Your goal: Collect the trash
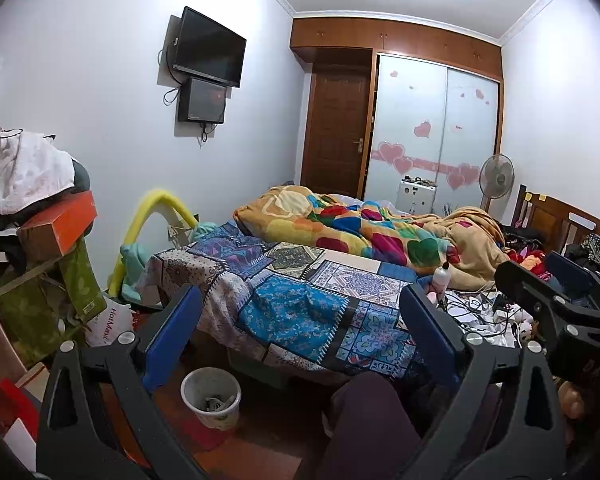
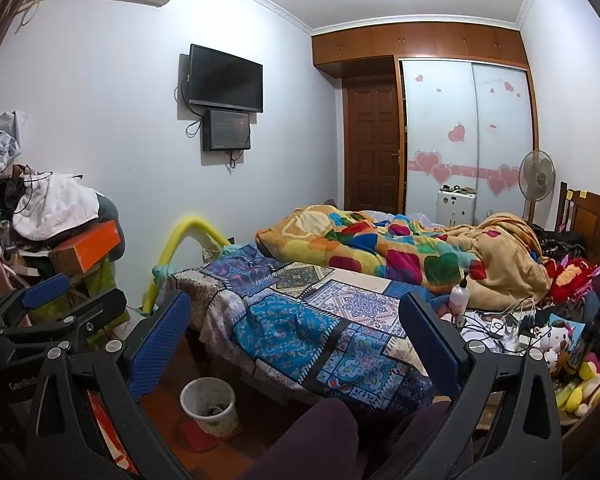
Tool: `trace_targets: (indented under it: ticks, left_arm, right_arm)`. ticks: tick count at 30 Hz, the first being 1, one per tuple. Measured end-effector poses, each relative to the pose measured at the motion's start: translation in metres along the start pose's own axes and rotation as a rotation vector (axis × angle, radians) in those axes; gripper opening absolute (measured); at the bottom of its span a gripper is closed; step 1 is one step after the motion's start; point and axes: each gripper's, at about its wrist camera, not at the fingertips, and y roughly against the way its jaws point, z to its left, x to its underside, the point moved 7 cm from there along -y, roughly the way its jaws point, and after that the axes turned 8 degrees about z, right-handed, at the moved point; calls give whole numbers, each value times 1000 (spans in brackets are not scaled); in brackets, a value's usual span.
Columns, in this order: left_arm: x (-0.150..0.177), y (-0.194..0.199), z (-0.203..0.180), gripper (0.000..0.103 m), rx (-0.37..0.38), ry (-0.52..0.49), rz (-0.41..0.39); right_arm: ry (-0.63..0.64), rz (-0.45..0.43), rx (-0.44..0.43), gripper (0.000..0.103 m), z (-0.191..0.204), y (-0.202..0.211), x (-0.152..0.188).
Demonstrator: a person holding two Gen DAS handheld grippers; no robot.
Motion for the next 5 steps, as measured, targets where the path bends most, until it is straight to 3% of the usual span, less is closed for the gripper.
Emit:
trace_targets:
  ticks: [5]
  left_arm:
    - [3,-4,-3,100,10,-1,9]
  right_arm:
    - [-21,10,5,103,-5,-4,2]
